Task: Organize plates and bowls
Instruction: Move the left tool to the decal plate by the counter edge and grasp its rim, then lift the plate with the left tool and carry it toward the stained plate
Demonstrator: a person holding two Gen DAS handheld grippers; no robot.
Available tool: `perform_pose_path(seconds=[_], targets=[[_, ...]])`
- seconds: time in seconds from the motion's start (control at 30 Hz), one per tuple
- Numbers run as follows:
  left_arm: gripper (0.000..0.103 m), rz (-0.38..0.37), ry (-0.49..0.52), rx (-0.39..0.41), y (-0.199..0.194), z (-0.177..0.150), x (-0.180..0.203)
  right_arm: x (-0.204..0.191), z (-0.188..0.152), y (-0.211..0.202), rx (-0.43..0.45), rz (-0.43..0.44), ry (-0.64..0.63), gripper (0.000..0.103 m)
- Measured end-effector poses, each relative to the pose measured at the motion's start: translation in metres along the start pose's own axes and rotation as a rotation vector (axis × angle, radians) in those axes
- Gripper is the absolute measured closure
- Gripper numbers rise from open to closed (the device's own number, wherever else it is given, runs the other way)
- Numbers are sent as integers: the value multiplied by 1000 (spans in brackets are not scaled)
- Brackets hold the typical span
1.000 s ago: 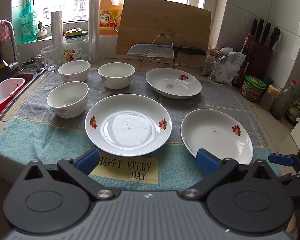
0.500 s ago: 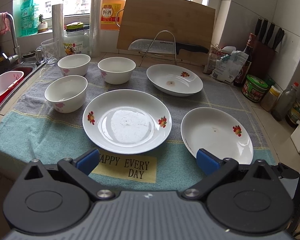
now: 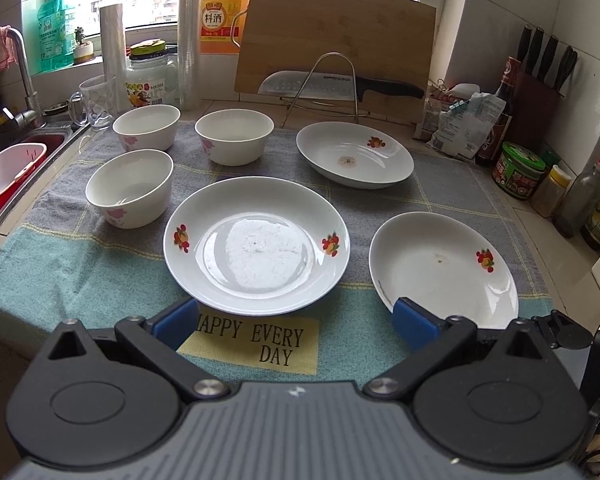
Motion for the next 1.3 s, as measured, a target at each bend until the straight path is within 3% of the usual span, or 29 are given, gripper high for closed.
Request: perform_pose_path(seconds=[0.23, 0.37, 0.57, 0.73, 1.1, 1.3], targets=[[1, -114, 106, 3, 16, 20, 17, 5, -6, -3, 31, 36, -27, 0], [1, -222, 192, 9, 34, 36, 28, 5, -12, -5, 67, 44, -32, 0], [1, -347, 290, -53, 72, 59, 40, 8, -16, -7, 102, 61, -42, 0], [1, -512, 376, -125, 101, 82, 48, 6, -14, -6, 104, 44, -29, 0], [1, -628, 670, -277, 167, 99, 81, -3, -7, 0, 77, -63, 66, 0], [1, -667, 732, -388, 193, 92, 97, -4, -7, 0, 71, -81, 86, 0]])
Point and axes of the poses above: each gripper's, at about its wrist camera, not at the fingertips, and y roughly the way its jaws point, x to its right, z to its top, the point moved 2 cm from there along y, roughly the way its jaws point, and after that the axes turned 5 degrees about y, right-handed, at the moved point
